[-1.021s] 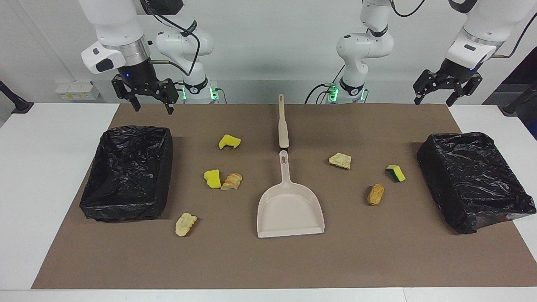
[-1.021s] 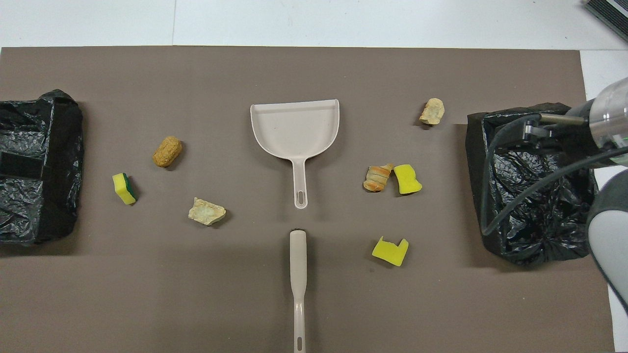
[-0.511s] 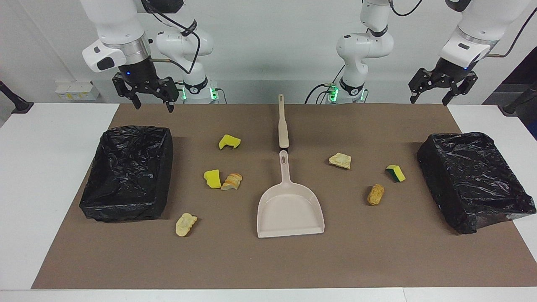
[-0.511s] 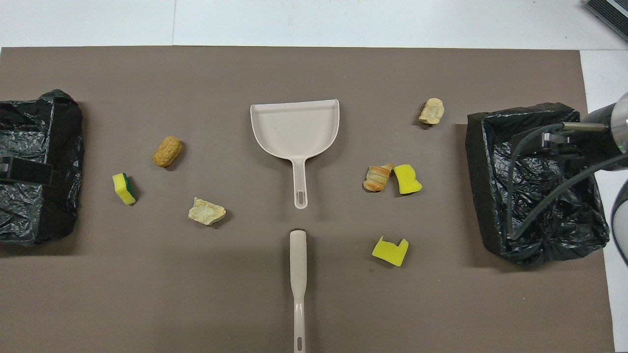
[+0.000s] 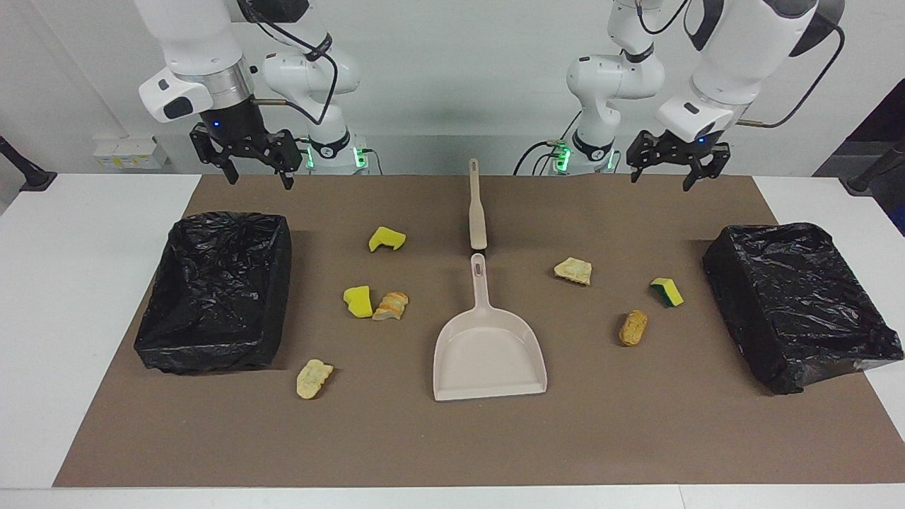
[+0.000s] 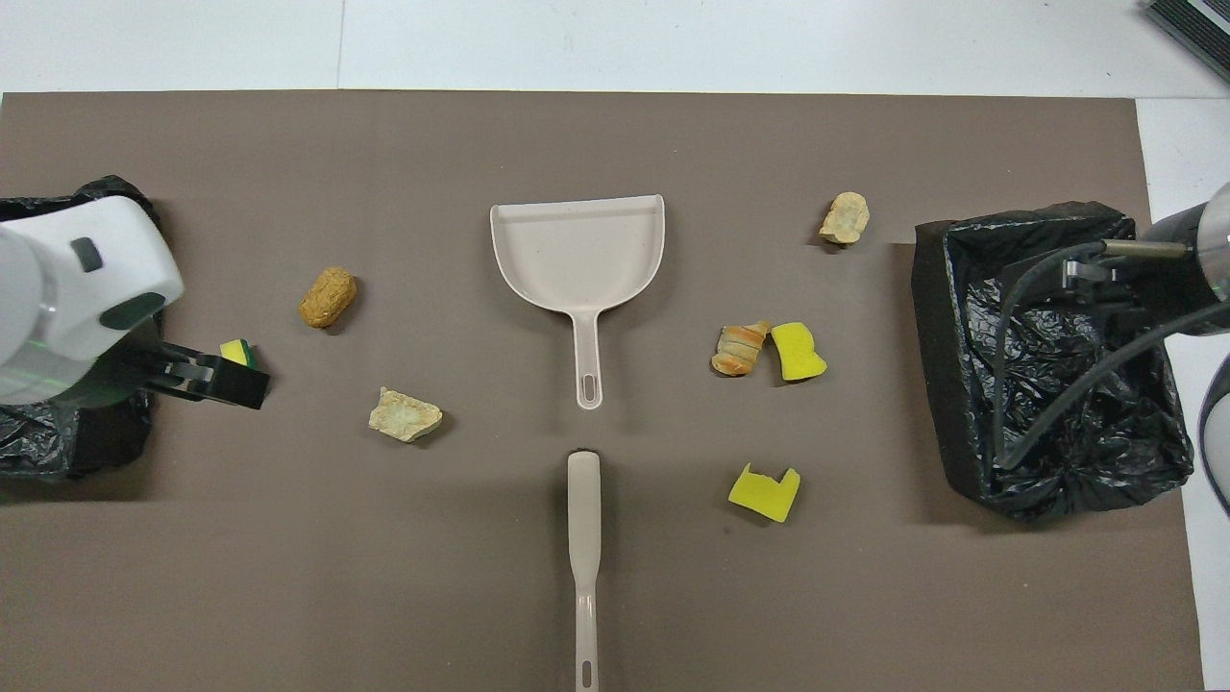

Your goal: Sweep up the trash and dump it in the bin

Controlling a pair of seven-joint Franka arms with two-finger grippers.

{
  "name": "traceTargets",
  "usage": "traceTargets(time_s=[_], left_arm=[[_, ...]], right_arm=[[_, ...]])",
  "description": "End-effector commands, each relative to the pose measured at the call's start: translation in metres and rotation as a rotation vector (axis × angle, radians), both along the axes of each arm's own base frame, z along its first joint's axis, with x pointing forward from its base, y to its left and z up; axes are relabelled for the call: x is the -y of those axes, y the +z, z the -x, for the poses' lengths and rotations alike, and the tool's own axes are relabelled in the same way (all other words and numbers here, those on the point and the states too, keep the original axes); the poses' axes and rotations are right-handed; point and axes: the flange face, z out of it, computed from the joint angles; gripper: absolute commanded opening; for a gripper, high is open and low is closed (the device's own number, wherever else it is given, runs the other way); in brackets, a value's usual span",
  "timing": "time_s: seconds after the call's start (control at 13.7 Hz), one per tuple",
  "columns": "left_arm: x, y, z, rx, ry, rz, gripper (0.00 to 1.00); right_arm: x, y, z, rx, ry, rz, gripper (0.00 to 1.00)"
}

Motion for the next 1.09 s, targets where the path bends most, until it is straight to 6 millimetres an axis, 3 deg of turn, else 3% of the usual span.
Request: traceTargets(time_s=[0.0,0.29,0.51,0.66,0.8,1.02], left_arm=[[0.043,-0.020,0.030,-0.008,-0.008,-0.002,1.00],[0.115,-0.065,0.065,-0.025,0.007,0.009,1.00],[0.161,-0.118,0.104,-0.031,-0.029,-0.006,1.00],[0.195,-0.159,0.135,-0.014,-0.040,-0.005,1.00],[0.213,-0.204,0.169,0.025,-0.051,0.016,1.00],[0.236,-0.232,0.215,0.051,-0.065,0.031,1.00]], right_arm=[[-0.003,0.002,0.005,0.008,0.020,-0.025,1.00],[-0.014,-0.003,0.001,0.015,0.034,-0.019,1.00],[-0.068,-0.029,-0.016,0.025,0.001,-0.025,1.00],[-0.119,-0.056,-0.027,0.023,0.014,-0.024,1.00],[-0.146,-0.077,-0.046,0.054,0.027,-0.015,1.00],[-0.220,-0.115,-0.065,0.084,0.010,-0.040,1.00]])
